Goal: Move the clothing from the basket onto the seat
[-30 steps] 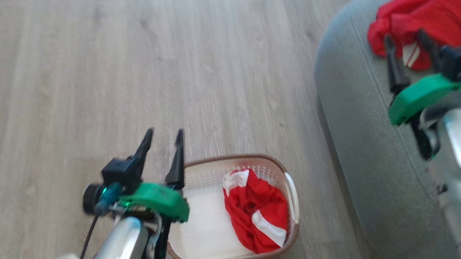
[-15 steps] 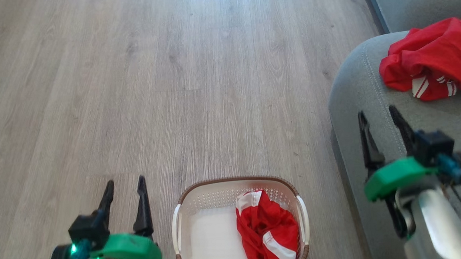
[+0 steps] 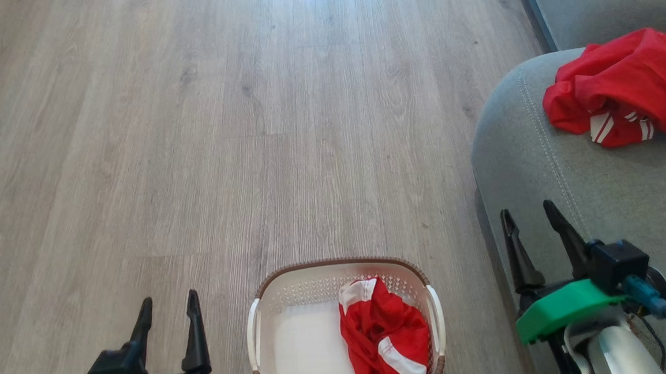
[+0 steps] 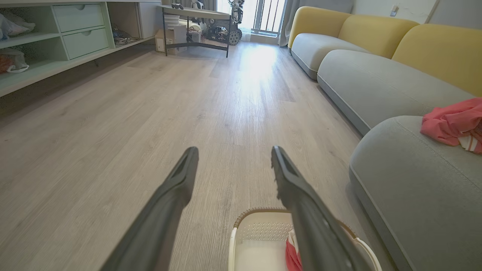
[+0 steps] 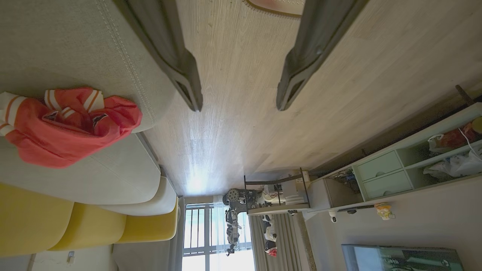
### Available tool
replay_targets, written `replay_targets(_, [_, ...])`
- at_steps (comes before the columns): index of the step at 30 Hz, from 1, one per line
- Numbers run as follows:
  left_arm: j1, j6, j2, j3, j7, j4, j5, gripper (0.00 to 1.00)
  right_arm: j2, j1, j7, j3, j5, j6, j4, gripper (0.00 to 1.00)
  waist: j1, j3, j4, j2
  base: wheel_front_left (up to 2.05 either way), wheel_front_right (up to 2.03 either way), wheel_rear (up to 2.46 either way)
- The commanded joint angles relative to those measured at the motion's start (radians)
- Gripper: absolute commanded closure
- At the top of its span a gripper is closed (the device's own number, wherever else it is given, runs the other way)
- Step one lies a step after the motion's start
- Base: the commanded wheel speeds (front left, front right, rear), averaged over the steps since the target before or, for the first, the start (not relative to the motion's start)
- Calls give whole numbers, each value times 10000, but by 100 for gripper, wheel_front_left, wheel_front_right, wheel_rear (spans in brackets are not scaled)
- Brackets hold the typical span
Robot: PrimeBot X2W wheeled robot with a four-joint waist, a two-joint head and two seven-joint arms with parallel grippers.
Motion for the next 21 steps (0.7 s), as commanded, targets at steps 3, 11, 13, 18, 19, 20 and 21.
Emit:
replay_targets(3, [-277,-79,-72,540,-126,-313,210,0,61,-112,-91,317,95,-4,-430,0,1,-38,10,-1,0,0,0])
replay_targets(11, [-160,-241,-213,728,-126,-239,382,0,62,32,-91,359,149,-4,-428,0,1,-163,41,-1,0,0,0])
replay_targets(13, [-134,-286,-239,762,-126,-229,416,0,62,55,-91,358,165,-4,-425,0,1,-188,47,-1,0,0,0])
replay_targets(18, [-73,-381,-291,849,-126,-205,501,0,62,91,-91,366,202,-4,-374,0,1,-240,48,-1,0,0,0])
replay_targets(19, [-67,-400,-300,864,-126,-202,517,0,62,101,-91,368,209,-4,-359,0,1,-249,50,-1,0,0,0])
replay_targets(20, [-61,-414,-309,876,-126,-199,535,0,62,113,-91,372,210,-4,-344,0,1,-261,47,-1,0,0,0])
replay_targets(21, [-53,-426,-318,887,-126,-200,552,0,62,123,-91,376,210,-4,-333,0,1,-267,44,-1,0,0,0])
